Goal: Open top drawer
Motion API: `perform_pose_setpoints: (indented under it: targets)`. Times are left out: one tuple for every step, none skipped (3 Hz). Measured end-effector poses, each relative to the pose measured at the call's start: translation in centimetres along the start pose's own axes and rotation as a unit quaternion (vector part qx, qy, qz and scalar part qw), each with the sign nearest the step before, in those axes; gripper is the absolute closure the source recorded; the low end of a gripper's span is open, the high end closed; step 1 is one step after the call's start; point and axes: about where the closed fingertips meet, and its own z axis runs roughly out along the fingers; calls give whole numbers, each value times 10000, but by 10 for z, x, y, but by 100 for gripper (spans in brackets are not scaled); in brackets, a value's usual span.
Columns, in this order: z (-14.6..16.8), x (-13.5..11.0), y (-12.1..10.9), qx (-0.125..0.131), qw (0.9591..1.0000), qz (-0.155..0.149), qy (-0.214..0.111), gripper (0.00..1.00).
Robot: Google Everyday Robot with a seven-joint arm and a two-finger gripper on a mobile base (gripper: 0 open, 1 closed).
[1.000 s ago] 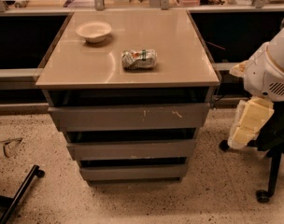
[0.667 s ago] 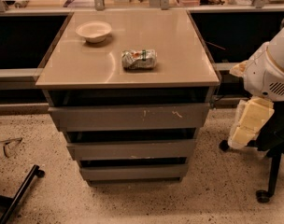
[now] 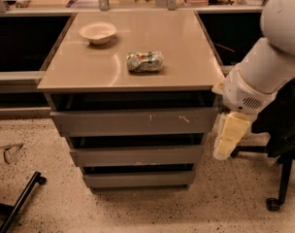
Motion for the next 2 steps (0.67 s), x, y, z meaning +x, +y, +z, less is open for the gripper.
perform_pose_setpoints:
  targets:
    - [65,-16,-11,-465,9983,-151,-330,0]
    - [110,-24,-19,-796,9951,-155,-559,0]
